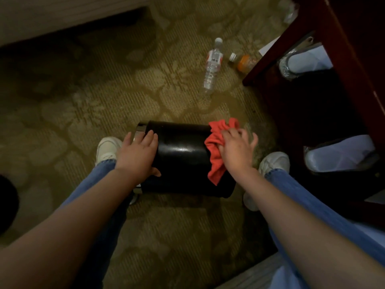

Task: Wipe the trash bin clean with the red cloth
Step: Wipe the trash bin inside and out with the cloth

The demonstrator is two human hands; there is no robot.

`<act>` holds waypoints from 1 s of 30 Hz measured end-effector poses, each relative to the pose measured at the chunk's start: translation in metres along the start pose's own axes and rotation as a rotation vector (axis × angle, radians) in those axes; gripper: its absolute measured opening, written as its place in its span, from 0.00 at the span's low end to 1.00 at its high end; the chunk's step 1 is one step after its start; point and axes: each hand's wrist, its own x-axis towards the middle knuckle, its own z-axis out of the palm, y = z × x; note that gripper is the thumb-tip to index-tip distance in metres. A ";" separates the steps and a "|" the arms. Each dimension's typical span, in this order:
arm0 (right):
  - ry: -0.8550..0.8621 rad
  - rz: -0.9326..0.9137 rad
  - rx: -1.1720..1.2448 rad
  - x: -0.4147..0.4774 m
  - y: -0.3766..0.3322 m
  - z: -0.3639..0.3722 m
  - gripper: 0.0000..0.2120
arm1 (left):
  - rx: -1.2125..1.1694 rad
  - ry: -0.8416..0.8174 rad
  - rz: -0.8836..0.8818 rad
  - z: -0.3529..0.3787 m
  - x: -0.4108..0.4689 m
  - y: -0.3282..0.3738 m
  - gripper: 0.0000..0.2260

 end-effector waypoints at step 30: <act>0.718 0.242 0.747 -0.043 0.018 -0.058 0.20 | 0.087 0.013 0.195 0.017 -0.007 0.072 0.52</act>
